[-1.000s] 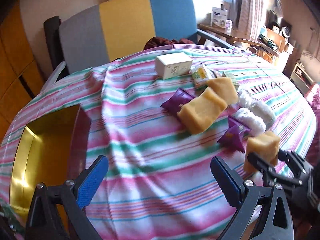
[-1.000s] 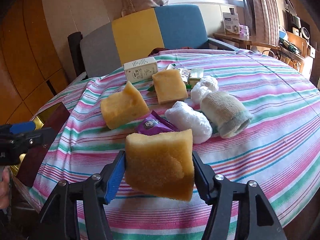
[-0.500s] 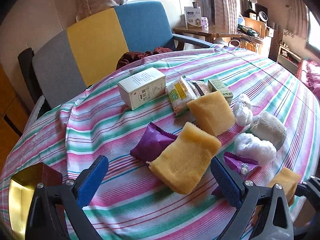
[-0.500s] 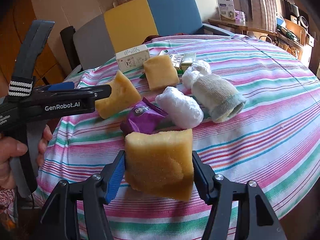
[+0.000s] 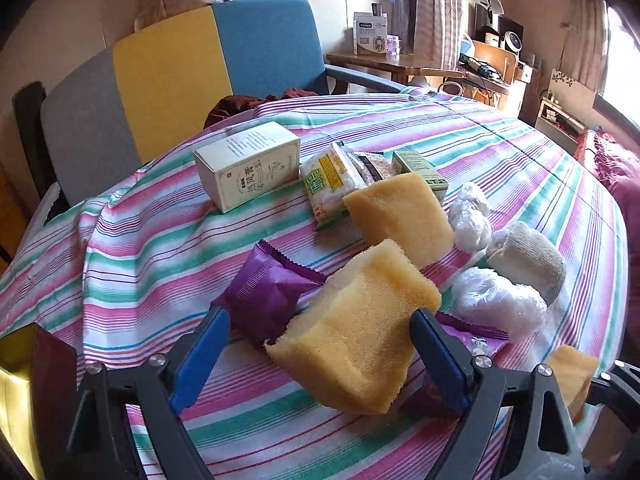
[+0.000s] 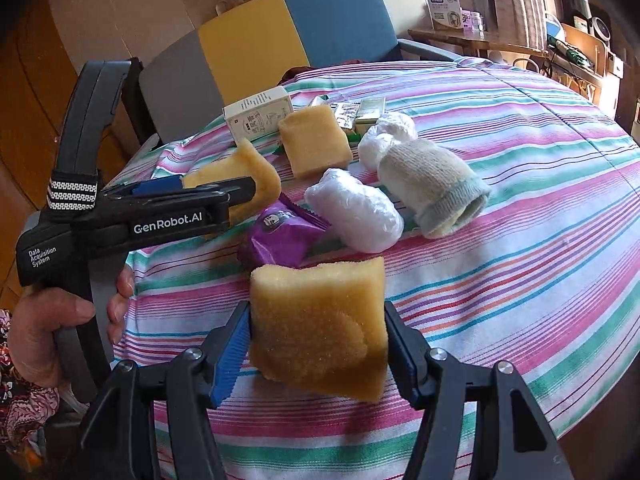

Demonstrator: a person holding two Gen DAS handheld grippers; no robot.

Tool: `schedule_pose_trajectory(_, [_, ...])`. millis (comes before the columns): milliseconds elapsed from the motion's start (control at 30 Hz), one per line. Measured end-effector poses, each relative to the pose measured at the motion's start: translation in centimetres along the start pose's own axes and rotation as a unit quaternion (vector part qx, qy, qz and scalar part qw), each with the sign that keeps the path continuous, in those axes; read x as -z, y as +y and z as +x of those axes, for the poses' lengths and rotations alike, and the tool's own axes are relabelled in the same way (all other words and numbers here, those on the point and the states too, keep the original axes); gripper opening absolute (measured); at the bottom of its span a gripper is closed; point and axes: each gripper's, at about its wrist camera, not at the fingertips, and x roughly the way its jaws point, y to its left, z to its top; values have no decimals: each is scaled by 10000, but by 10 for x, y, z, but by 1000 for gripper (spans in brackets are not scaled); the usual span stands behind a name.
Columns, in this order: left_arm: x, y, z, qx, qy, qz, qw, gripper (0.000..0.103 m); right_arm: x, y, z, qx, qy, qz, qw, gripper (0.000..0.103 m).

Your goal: Organize objects

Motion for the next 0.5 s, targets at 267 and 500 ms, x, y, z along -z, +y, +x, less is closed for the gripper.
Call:
schedule_pose_trajectory(267, [14,-4,0,642,204,-174,9976,59,0,3,-2,123,-4,32,9999,63])
schedule_pose_trajectory(500, [27,7,-22,627,142,-287,9975,46,3,8,-7,224,-20,112,9997,63])
